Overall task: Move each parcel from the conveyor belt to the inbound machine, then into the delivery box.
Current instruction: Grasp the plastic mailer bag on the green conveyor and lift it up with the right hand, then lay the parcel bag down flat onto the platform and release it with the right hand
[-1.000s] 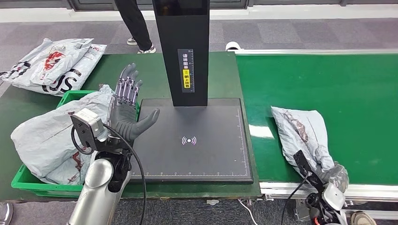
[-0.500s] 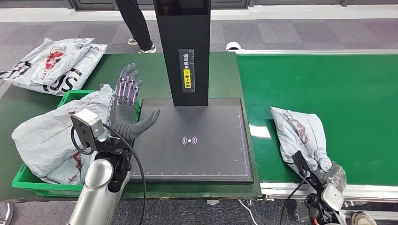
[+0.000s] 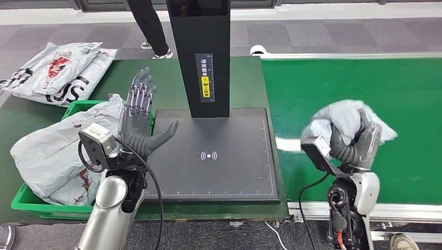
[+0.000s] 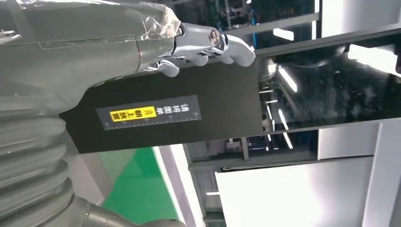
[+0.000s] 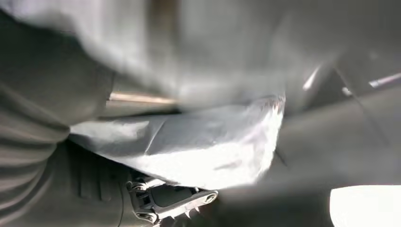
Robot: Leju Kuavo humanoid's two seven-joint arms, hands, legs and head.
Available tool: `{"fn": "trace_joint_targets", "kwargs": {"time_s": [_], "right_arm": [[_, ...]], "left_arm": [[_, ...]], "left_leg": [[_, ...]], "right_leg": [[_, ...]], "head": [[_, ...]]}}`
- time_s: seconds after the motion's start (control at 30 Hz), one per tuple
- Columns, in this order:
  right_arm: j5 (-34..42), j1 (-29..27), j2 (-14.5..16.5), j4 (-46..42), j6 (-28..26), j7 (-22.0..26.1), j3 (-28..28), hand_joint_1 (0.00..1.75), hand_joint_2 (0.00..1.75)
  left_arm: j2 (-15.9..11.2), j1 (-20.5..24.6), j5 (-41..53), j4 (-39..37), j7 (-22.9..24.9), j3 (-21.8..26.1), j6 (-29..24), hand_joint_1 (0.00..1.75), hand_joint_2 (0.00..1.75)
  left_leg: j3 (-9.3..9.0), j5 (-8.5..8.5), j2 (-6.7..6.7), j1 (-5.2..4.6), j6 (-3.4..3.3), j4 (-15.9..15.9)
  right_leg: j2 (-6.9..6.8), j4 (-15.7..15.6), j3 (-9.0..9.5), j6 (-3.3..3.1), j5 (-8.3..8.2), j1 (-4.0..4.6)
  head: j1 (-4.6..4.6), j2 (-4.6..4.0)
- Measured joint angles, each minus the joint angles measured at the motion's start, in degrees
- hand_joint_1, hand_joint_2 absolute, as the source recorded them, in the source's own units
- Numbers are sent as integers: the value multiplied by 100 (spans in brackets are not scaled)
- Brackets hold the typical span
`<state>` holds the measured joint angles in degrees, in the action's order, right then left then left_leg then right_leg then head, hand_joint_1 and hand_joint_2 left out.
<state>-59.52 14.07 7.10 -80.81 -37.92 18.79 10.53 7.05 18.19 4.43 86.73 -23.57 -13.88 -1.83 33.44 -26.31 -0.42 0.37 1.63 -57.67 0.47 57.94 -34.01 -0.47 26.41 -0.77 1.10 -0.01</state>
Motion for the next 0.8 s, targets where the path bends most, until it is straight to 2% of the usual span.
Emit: {"fn": "trace_joint_targets", "kwargs": {"time_s": [0.07,0.1,0.27,0.43,0.6,0.8], "right_arm": [[225,29,-4,-645,-159,-450,-494,175,175],[335,32,4,-842,-197,-485,-638,175,175],[558,83,96,-1342,-221,48,-955,175,175],[758,243,113,-1465,-210,-67,-1194,175,175],[1075,664,21,-897,83,-522,-1794,175,175],[1405,1396,69,757,662,-712,-2619,175,175]], "left_arm": [[12,11,1,-13,-17,0,-7,0,175],[15,13,1,-17,-24,0,-10,0,175],[43,50,-13,-33,-59,0,-56,0,175],[44,83,-71,-56,-107,0,-159,0,175],[41,121,-134,-62,-157,0,-235,0,175],[41,286,-237,-118,-171,-2,-282,0,175]], "left_leg": [[-2,0,-13,6,0,0],[-2,0,-16,6,0,0],[-3,0,-6,-2,-4,-4],[-1,5,-11,-4,-9,-6],[-4,7,-1,-3,-7,-6],[-3,15,-4,3,-1,-5]], "right_leg": [[-13,0,12,-2,3,13],[-16,0,14,-2,4,16],[-11,-1,14,3,-2,11],[-15,-1,19,5,-4,12],[-9,0,17,1,-8,14],[-10,1,15,-2,-13,18]], "head": [[-2,1],[-2,0],[-2,0],[-2,0],[-2,1],[-2,0]]}}
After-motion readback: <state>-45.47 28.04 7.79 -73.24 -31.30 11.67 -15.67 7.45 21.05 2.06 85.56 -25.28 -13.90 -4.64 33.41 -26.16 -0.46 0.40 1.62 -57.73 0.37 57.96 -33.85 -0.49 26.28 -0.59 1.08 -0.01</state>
